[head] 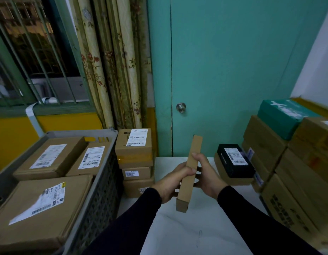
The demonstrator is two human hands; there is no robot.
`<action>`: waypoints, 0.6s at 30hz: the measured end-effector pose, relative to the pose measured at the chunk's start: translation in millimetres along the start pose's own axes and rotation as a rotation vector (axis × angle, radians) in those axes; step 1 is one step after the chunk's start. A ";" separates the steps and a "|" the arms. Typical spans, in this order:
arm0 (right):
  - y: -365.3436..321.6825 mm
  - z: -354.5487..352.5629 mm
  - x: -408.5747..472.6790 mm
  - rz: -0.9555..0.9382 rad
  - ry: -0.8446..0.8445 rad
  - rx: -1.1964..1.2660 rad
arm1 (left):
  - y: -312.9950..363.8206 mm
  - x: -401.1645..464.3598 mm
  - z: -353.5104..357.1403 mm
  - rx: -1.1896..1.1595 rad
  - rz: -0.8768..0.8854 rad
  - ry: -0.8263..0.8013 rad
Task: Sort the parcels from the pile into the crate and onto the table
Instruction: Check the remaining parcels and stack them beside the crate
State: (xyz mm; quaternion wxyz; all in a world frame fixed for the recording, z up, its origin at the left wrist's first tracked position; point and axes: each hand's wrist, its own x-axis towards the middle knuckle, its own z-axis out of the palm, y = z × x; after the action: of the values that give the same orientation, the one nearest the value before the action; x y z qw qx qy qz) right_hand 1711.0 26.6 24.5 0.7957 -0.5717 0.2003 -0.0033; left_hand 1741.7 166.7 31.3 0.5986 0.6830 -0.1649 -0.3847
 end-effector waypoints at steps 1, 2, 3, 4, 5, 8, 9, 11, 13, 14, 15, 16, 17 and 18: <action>-0.4 0.1 -1.0 -0.013 -0.009 0.004 | 0.1 -0.4 -0.2 -0.001 0.008 0.005; -2.1 0.9 -2.1 -0.023 -0.019 0.009 | 0.4 -0.2 -1.2 -0.006 0.012 0.012; -4.4 1.6 -3.4 -0.028 -0.030 0.014 | 0.1 -0.1 -2.3 -0.012 0.014 0.014; -6.4 2.4 -3.7 -0.032 -0.041 0.015 | 0.3 0.2 -3.3 -0.019 0.015 0.011; -7.6 2.6 -3.6 -0.037 -0.047 0.013 | 0.8 0.3 -3.3 -0.019 0.019 0.012; -7.6 3.8 -1.9 -0.033 -0.023 0.005 | 3.9 -0.6 -2.5 0.021 0.027 0.037; -6.4 3.7 -1.6 -0.022 -0.010 0.001 | 4.2 0.1 -2.1 0.041 0.030 0.037; -3.3 2.3 -1.0 -0.016 0.001 -0.007 | 2.4 1.5 -0.2 0.048 0.031 0.031; -3.1 0.6 -1.9 -0.028 -0.003 -0.009 | 0.9 1.5 0.6 0.005 0.022 0.032; -3.9 0.7 -2.2 -0.029 -0.006 -0.004 | 1.2 1.4 0.5 -0.010 0.013 0.028; -4.1 -0.2 -2.5 -0.029 -0.007 0.006 | 2.4 1.5 0.6 -0.016 0.003 0.019; -3.3 -0.8 -2.0 -0.027 -0.007 0.011 | 3.3 1.9 0.0 -0.021 -0.007 0.007; -2.4 -1.7 -1.6 -0.029 0.002 0.004 | 4.5 2.7 0.4 -0.024 -0.013 0.001; -0.8 -2.8 -0.2 -0.026 0.020 -0.008 | 5.9 3.2 1.0 -0.032 -0.010 -0.004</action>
State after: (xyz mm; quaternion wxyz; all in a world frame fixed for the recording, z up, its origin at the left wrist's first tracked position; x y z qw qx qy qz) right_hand 1710.1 23.8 24.6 0.7913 -0.5771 0.2009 -0.0184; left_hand 1744.4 162.5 35.8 0.6073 0.6733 -0.1562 -0.3918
